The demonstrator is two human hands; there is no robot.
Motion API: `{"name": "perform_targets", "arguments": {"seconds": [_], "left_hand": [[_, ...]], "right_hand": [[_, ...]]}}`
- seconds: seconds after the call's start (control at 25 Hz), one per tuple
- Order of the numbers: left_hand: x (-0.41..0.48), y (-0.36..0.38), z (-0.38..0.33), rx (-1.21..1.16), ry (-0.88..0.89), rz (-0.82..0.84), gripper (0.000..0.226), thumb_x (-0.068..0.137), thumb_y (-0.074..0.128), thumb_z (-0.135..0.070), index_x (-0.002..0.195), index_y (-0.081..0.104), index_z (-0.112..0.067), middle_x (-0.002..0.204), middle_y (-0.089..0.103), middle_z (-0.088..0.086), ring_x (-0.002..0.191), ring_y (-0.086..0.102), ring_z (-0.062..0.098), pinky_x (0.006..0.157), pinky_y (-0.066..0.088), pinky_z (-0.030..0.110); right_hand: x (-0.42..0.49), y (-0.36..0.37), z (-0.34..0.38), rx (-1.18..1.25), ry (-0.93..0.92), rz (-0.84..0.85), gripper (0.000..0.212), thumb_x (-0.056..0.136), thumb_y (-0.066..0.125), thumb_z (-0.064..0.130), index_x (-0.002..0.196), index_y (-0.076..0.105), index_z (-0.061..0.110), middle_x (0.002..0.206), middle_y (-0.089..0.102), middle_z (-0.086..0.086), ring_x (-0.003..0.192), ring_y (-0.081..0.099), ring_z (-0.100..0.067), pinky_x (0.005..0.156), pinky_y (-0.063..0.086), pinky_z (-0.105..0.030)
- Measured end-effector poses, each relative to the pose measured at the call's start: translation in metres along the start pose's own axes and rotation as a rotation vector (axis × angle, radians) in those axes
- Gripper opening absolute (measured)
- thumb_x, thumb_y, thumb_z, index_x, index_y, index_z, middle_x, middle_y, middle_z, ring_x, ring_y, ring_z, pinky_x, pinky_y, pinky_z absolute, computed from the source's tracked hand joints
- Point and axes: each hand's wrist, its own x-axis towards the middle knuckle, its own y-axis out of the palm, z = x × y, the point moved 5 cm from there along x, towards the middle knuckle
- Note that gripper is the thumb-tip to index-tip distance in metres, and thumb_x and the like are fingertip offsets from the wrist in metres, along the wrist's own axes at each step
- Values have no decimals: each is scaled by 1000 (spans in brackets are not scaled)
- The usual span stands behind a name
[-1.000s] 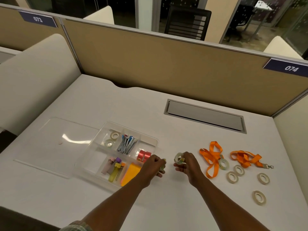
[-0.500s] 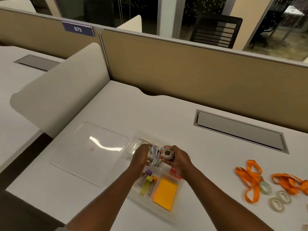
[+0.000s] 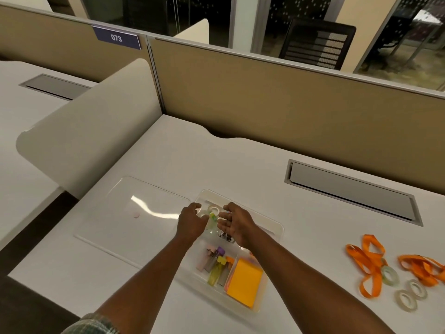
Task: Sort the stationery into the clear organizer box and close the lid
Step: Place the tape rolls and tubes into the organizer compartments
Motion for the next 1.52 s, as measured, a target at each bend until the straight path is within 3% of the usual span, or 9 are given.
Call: {"name": "perform_targets", "arguments": {"seconds": [0.08, 0.2, 0.48, 0.72, 0.92, 1.08, 1.16, 1.28, 1.52], "left_hand": [[-3, 2, -1, 25, 15, -20, 43, 86, 69, -20, 127, 58, -10, 123, 59, 16, 109, 60, 26, 85, 46, 28], [-13, 8, -6, 51, 52, -63, 37, 87, 69, -25, 121, 61, -11, 118, 59, 15, 107, 59, 26, 88, 49, 33], [-55, 55, -48, 22, 225, -18, 24, 90, 66, -27, 108, 66, -12, 107, 64, 9, 98, 61, 19, 81, 47, 26], [-105, 128, -95, 65, 334, 116, 22, 88, 67, -25, 108, 66, -16, 105, 62, 4, 98, 59, 16, 82, 43, 26], [-153, 200, -123, 90, 362, 238, 20, 87, 68, -27, 104, 67, -16, 105, 61, 3, 93, 59, 14, 80, 43, 24], [-187, 251, -139, 154, 386, 321, 22, 86, 68, -28, 105, 67, -16, 105, 61, 4, 95, 59, 17, 87, 47, 29], [-201, 272, -145, 179, 402, 356, 23, 87, 68, -29, 106, 67, -17, 105, 61, 3, 96, 59, 18, 88, 47, 30], [-218, 297, -151, 214, 411, 392, 24, 87, 67, -30, 107, 66, -17, 105, 60, 3, 98, 59, 18, 89, 48, 32], [-235, 329, -155, 261, 417, 402, 23, 88, 68, -32, 106, 67, -19, 105, 59, 2, 98, 59, 16, 88, 48, 31]], "right_hand": [[-3, -5, 1, -37, -12, -10, 14, 97, 51, 20, 99, 59, 9, 109, 60, -16, 95, 57, -30, 98, 51, -41], [-11, -18, 1, -82, -37, -17, 24, 96, 53, 22, 113, 60, 6, 121, 61, -19, 102, 60, -33, 98, 52, -43], [-51, -74, 1, -108, -85, -36, 26, 90, 58, 24, 107, 71, 9, 98, 70, -13, 80, 66, -26, 66, 56, -32], [-94, -170, -1, -238, -202, -110, 27, 95, 53, 28, 113, 66, 14, 112, 69, -14, 97, 69, -28, 83, 58, -39], [-132, -260, -16, -379, -227, -257, 25, 97, 45, 28, 107, 67, 21, 106, 71, -6, 98, 70, -25, 83, 59, -38], [-157, -330, -35, -489, -241, -358, 23, 96, 46, 24, 104, 67, 23, 104, 71, -2, 88, 67, -16, 72, 54, -30], [-168, -366, -41, -614, -262, -439, 21, 93, 51, 24, 104, 69, 21, 106, 71, 2, 94, 66, -16, 80, 52, -30], [-178, -413, -46, -941, -304, -607, 24, 92, 56, 21, 113, 66, 16, 114, 69, 0, 109, 63, -19, 93, 48, -30], [-181, -473, -45, -1180, -304, -795, 48, 93, 55, 34, 139, 44, 25, 130, 48, -5, 114, 58, -25, 88, 52, -36]]}}
